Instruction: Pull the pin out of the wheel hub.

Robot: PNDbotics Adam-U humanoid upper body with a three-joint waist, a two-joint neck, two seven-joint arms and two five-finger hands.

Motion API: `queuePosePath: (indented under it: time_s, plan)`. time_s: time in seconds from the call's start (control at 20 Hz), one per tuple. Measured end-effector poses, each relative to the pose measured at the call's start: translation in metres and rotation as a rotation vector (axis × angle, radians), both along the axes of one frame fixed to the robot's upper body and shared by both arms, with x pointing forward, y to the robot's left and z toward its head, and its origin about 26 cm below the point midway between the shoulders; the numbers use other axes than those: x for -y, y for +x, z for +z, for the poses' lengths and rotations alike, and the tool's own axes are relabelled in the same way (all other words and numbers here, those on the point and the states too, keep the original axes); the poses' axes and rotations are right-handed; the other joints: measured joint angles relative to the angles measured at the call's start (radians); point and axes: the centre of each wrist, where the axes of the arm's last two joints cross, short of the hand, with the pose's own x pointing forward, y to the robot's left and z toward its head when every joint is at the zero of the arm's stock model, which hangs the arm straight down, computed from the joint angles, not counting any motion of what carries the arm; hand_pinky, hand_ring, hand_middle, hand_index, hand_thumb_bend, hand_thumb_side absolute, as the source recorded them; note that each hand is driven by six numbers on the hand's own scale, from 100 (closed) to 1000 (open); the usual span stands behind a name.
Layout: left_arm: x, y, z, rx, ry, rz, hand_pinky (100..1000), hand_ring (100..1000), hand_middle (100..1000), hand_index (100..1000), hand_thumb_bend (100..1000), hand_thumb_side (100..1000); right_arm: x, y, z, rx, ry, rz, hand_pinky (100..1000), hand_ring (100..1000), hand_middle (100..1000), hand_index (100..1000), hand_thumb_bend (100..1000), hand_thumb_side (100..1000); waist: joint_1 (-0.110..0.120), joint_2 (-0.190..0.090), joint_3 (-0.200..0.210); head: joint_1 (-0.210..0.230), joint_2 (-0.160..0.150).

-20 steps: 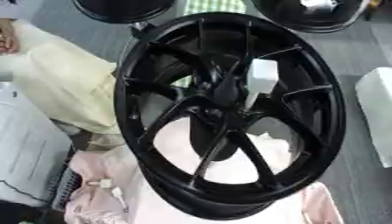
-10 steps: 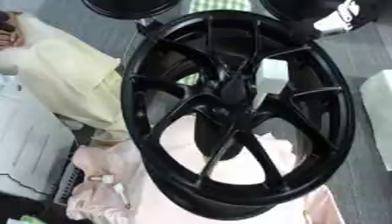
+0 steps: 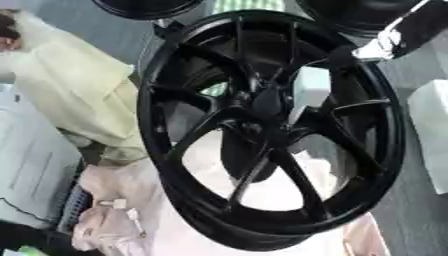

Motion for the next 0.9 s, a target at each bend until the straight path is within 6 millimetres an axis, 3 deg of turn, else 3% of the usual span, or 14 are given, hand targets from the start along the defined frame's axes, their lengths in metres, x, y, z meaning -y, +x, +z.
queuePosePath:
  time_s: [0.6, 0.9]
  plan:
    - [-0.001, -0.001, -0.002, -0.009, 0.001, 0.007, 465, 497, 530, 658, 100, 781, -0.006, 0.001, -0.028, -0.042, -0.039, 0.003, 766, 773, 739, 808, 563, 547, -0.012, 0.000, -0.005, 0.019, 0.000]
    - [-0.002, -0.001, -0.003, -0.015, 0.002, 0.011, 465, 498, 530, 658, 100, 784, -0.006, 0.002, -0.033, -0.061, -0.045, 0.000, 762, 764, 728, 805, 562, 547, -0.020, 0.000, -0.009, 0.030, 0.000]
